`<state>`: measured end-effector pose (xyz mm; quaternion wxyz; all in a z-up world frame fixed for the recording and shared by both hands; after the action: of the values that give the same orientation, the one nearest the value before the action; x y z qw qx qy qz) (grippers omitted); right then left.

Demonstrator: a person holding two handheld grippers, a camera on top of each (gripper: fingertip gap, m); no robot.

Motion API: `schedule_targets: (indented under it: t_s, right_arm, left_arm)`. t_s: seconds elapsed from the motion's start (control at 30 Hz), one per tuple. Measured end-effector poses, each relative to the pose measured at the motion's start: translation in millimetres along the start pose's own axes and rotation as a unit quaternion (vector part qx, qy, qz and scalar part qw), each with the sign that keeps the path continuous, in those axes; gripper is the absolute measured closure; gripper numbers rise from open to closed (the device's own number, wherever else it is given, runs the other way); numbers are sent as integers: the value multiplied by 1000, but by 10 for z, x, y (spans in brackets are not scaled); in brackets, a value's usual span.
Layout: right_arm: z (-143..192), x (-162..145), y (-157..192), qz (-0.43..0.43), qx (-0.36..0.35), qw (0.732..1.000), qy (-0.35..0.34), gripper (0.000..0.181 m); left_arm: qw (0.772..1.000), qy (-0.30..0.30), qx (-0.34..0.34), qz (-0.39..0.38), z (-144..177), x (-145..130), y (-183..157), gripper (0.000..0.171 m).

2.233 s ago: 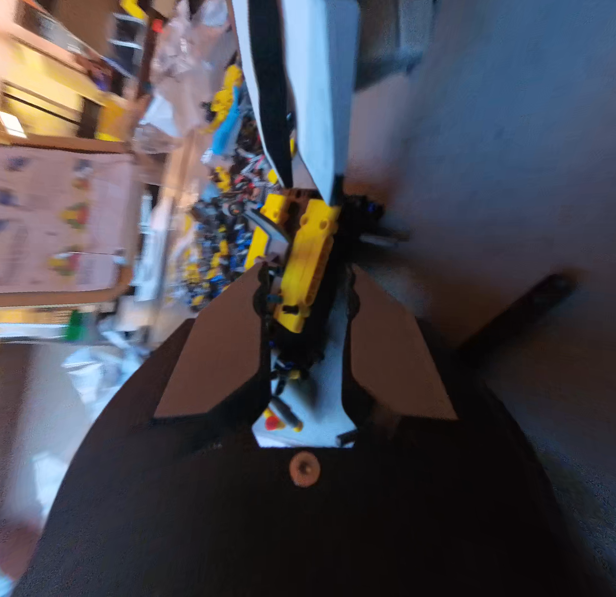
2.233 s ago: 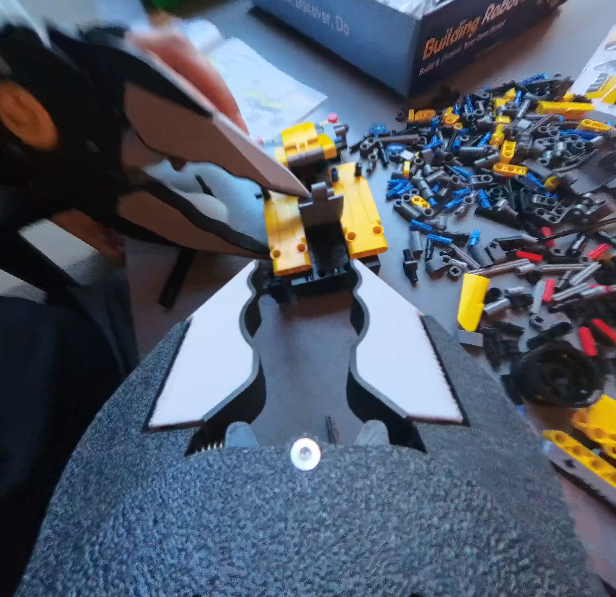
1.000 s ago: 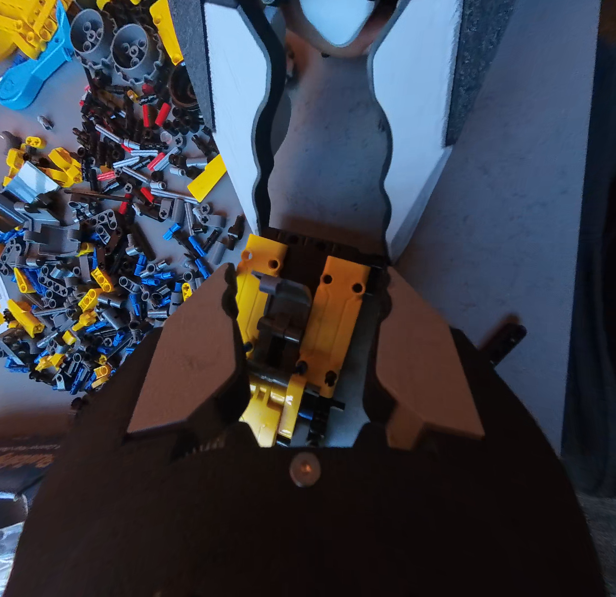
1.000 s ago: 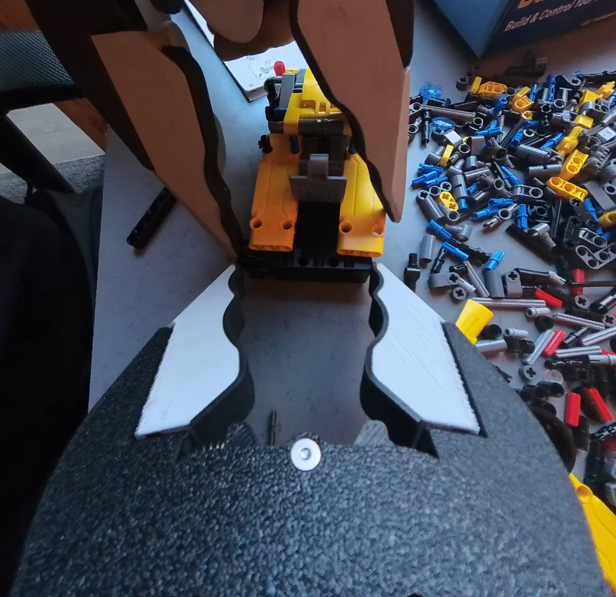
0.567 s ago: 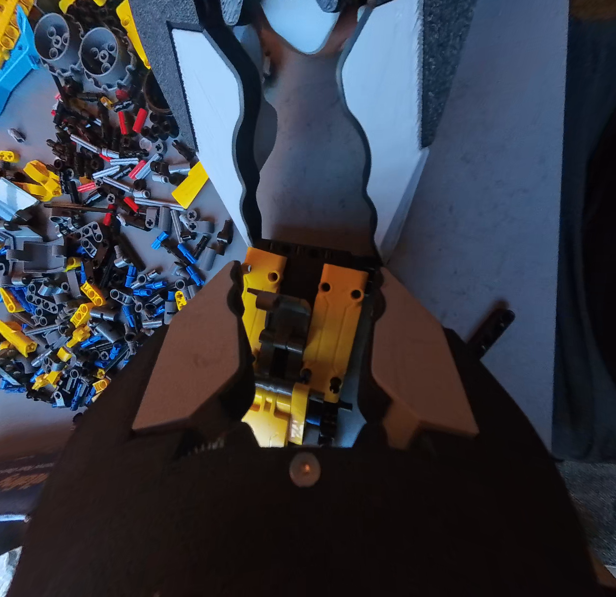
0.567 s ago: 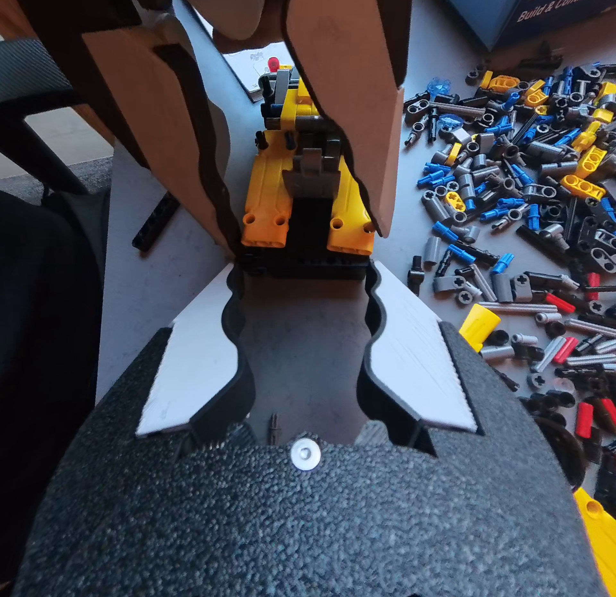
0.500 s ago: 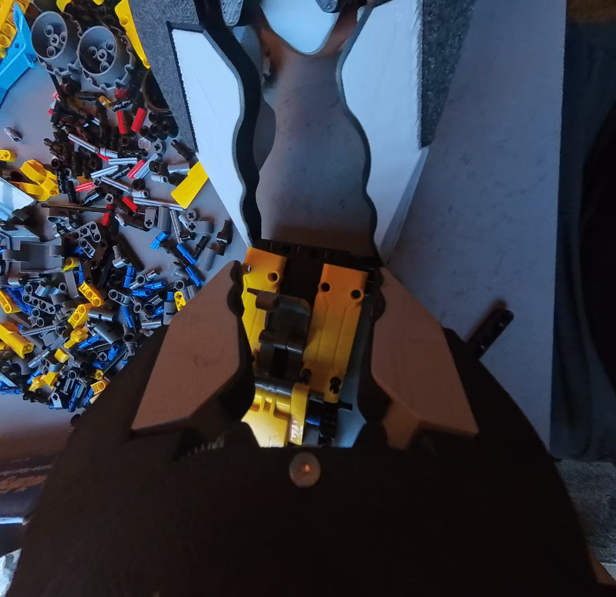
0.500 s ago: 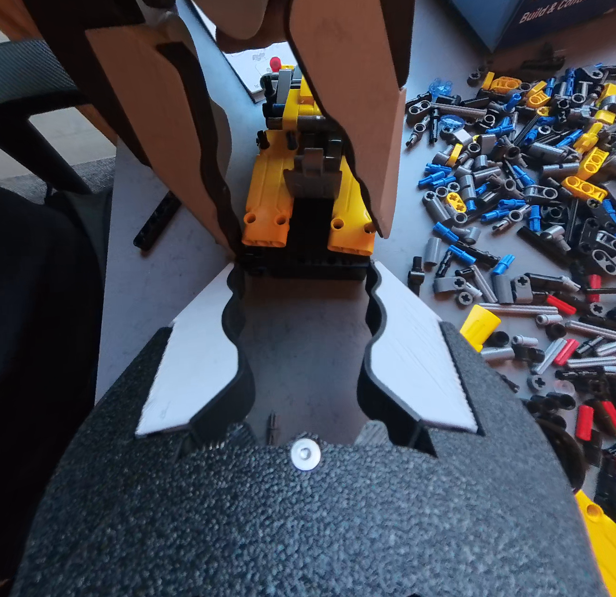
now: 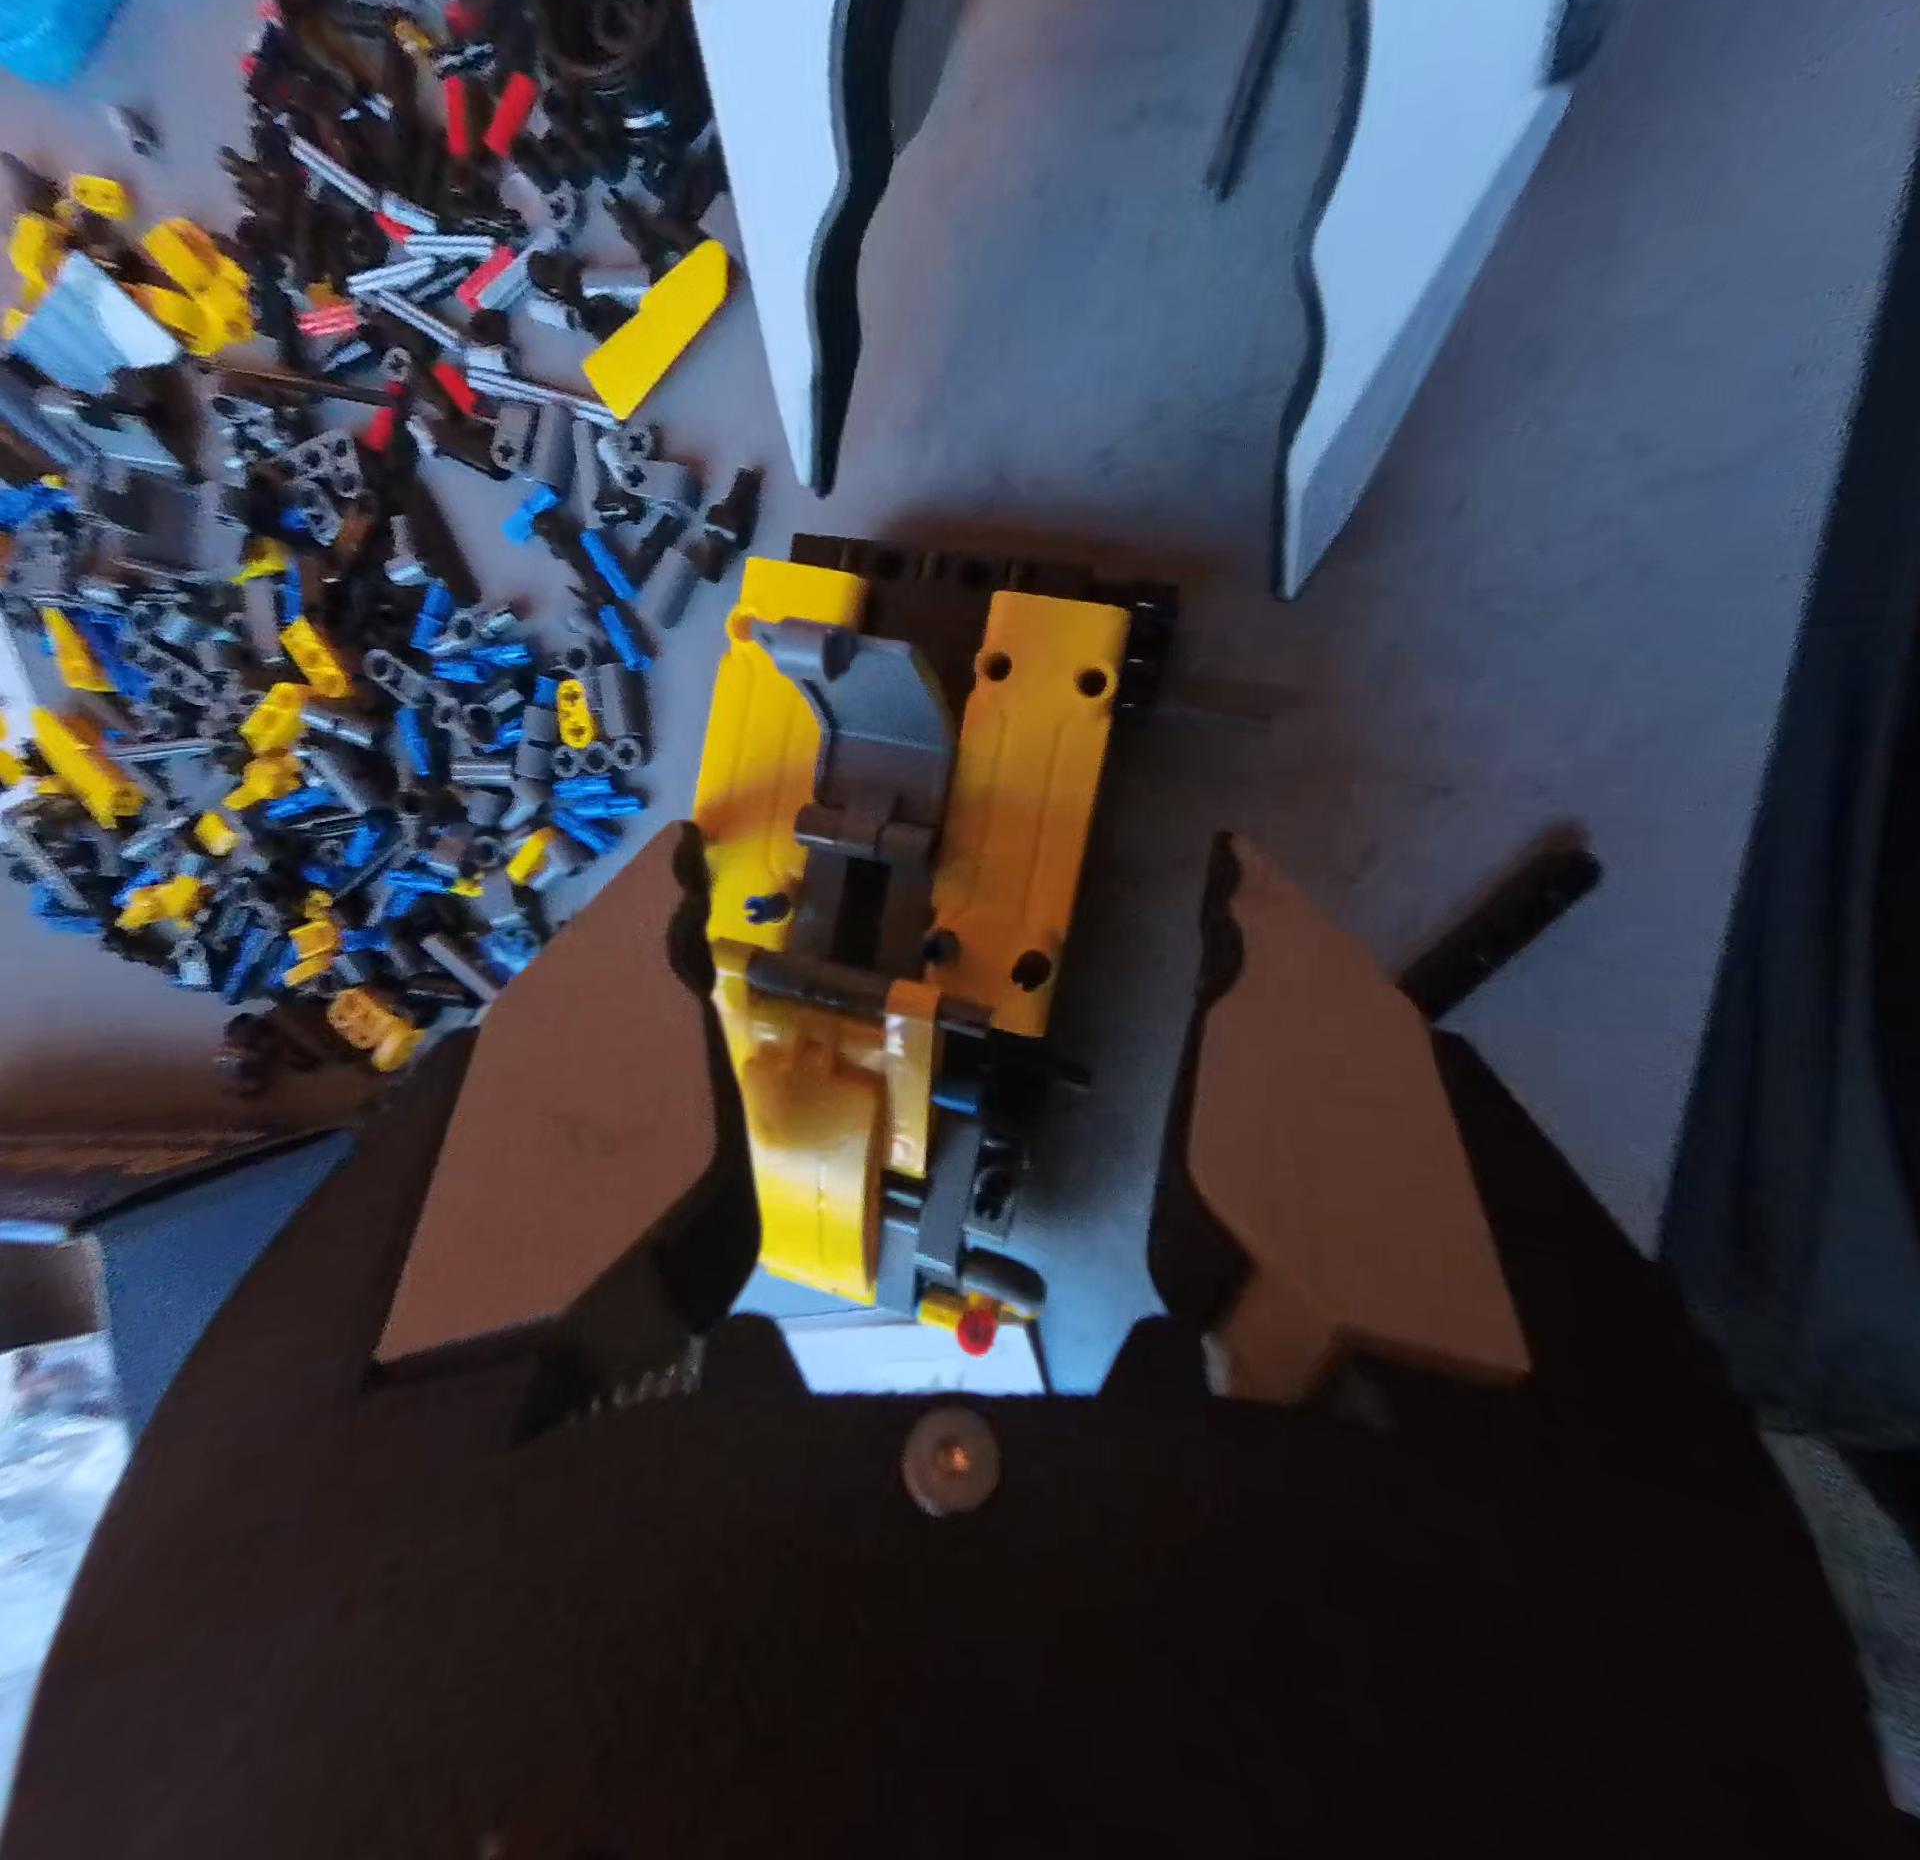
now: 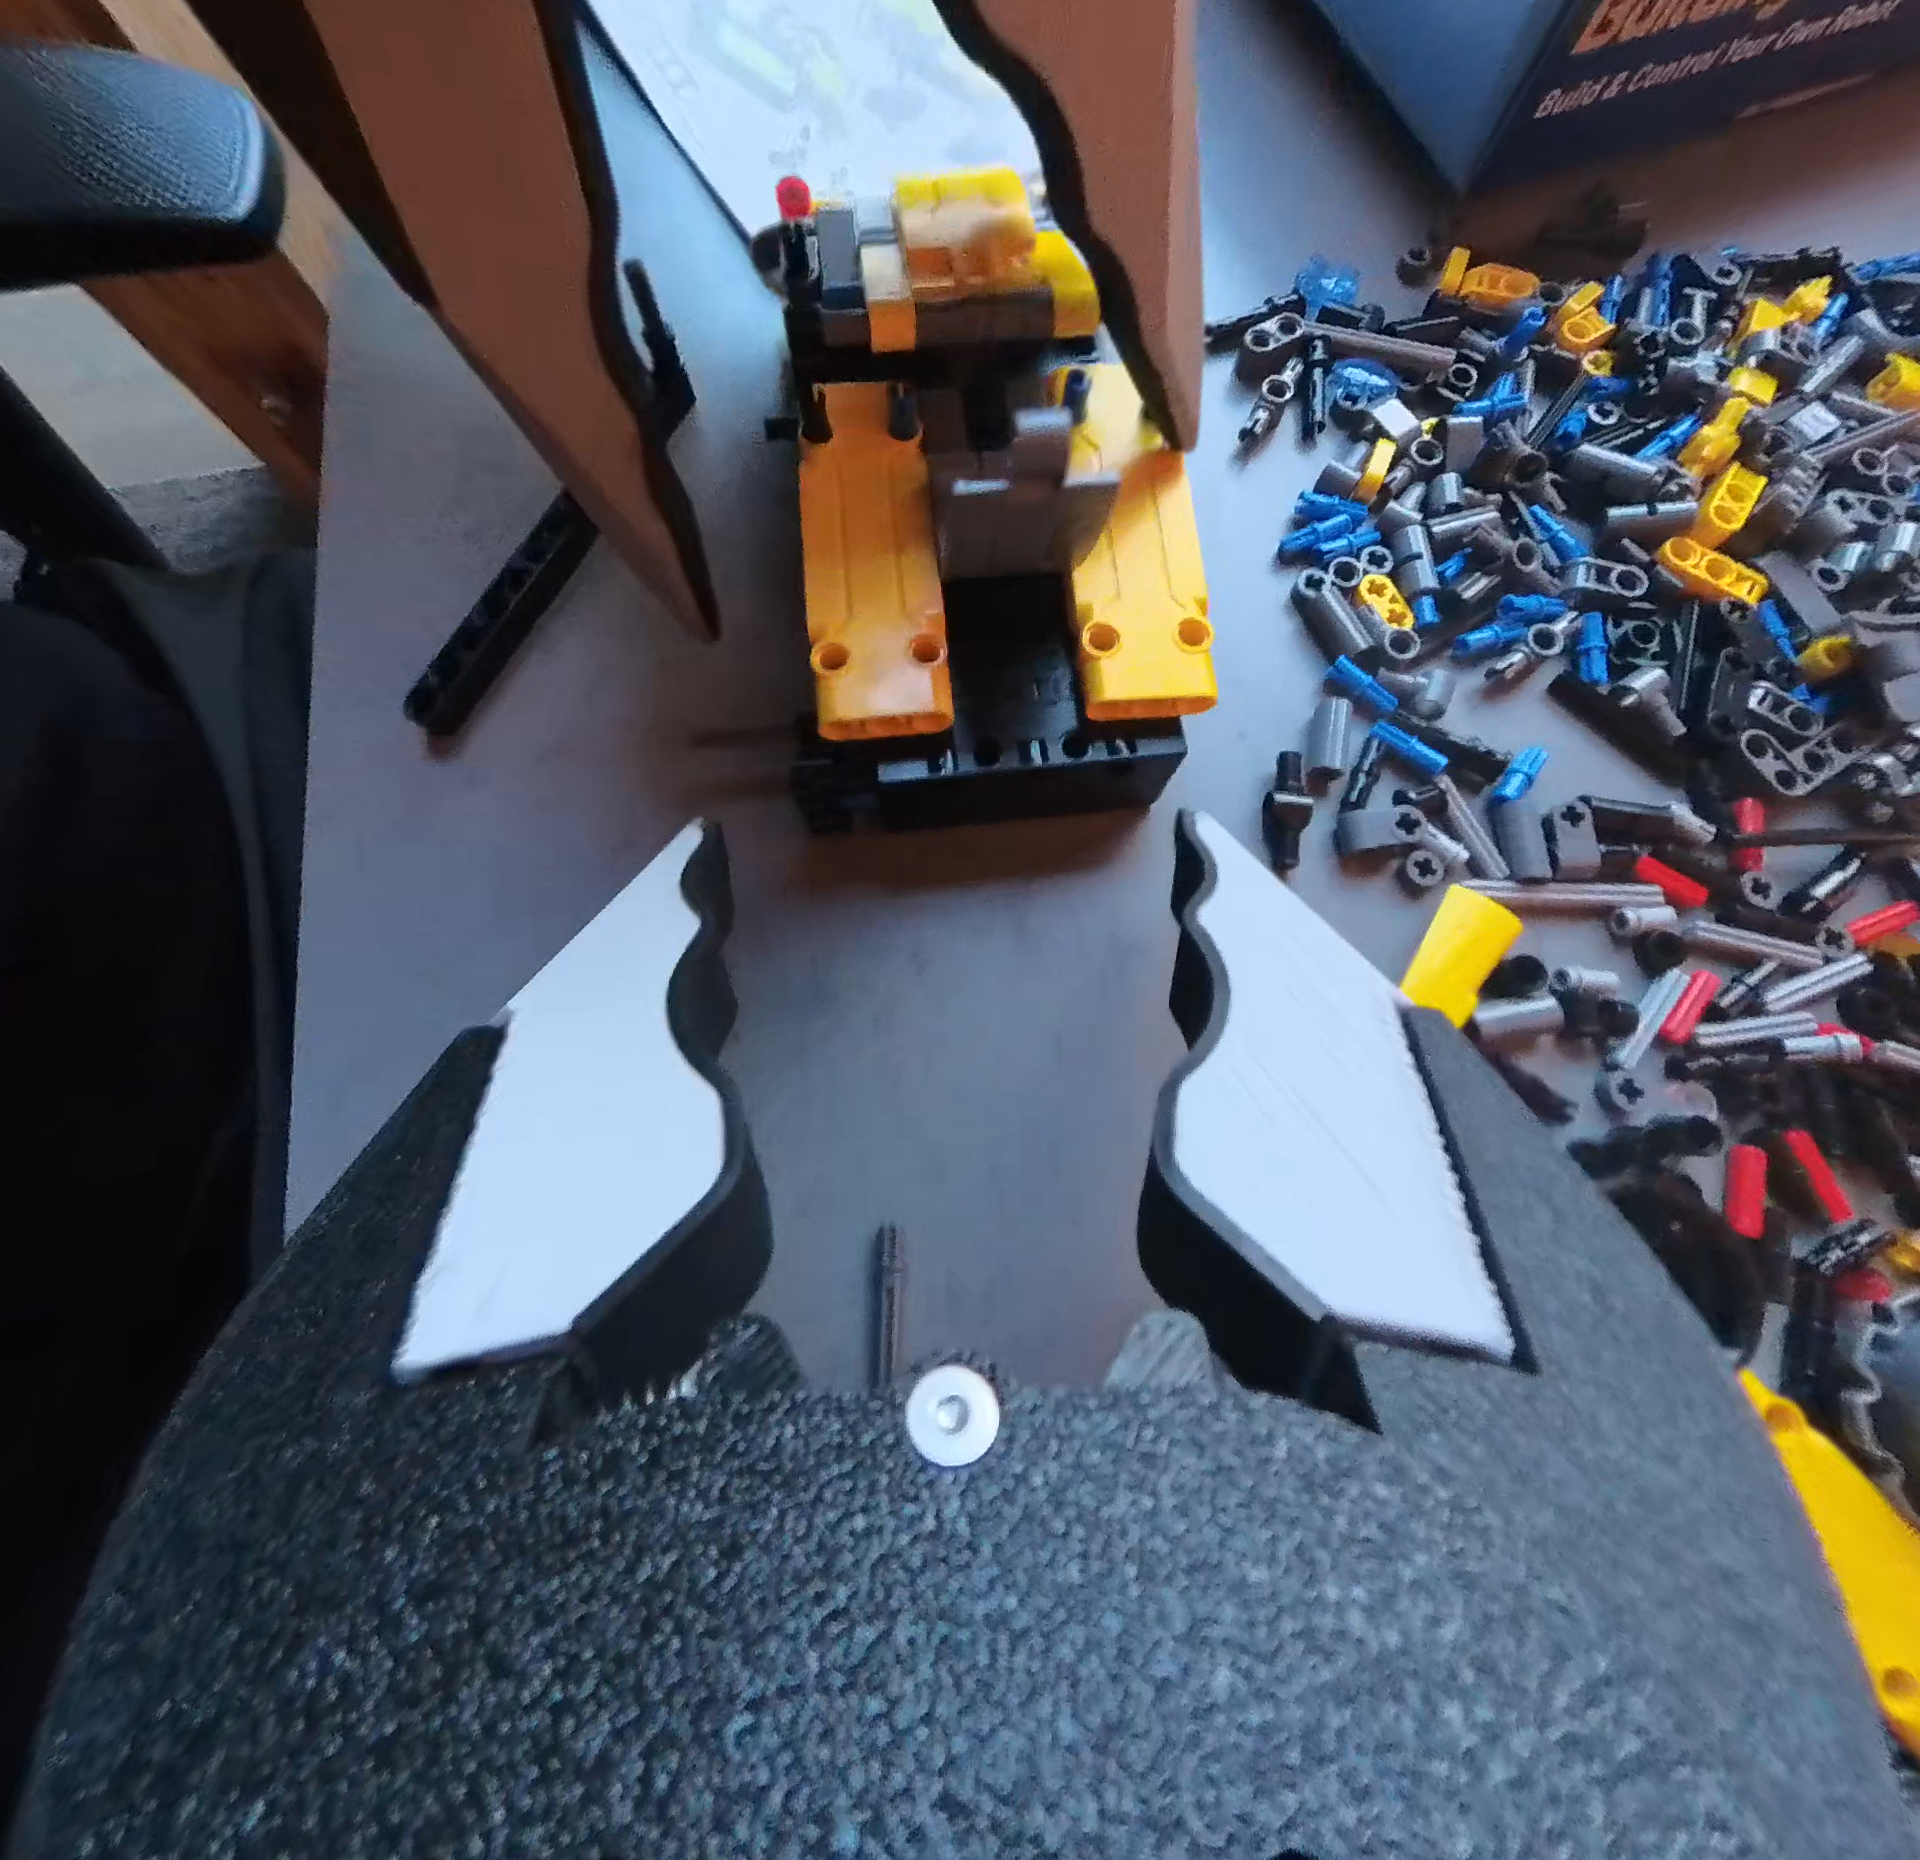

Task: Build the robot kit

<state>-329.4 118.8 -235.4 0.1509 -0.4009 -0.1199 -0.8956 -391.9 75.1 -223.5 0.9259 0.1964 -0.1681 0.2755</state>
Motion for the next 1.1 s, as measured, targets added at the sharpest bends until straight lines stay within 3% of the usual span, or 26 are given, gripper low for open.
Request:
schedule_targets:
  t_s: [0.13,0.37,0.47,0.8,0.87,0.9,1.03,1.1]
  right_arm:
    - [-125,11,-38,8,-30,999,26,100]
    - [-144,36,-20,5,-31,999,19,106]
    - [-149,29,-31,-2,-24,999,21,106]
    - [-191,58,-50,6,-22,999,30,109]
    - [-195,52,30,25,-7,999,31,149]
    - [-199,56,34,38,-16,999,34,152]
    - [-198,55,2,15,18,999,35,147]
    - [-180,40,-19,-7,23,999,37,136]
  left_arm:
    - [1000,18,0,4,-63,49,23,78]
    - [998,-11,59,18,-145,79,65,89]
    - [998,-25,42,31,-141,92,20,80]
    - [998,-31,35,31,-183,95,81,89]
    - [998,-29,42,35,-191,102,100,95]
    - [998,-26,37,38,-187,92,106,96]
    - [999,-36,27,31,-176,75,112,95]
    - [999,-38,24,18,-180,82,97,95]
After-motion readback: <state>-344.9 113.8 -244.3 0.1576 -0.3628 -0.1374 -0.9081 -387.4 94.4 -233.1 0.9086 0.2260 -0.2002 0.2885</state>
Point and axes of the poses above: each gripper's, where its closed fingertips meet, z back along the fingers, x out of its top, y = z × x across the jaws, the point moved 3 cm from there along z, back along the fingers, and after that the axes turned 7 degrees about -z, right-handed, at the moved point
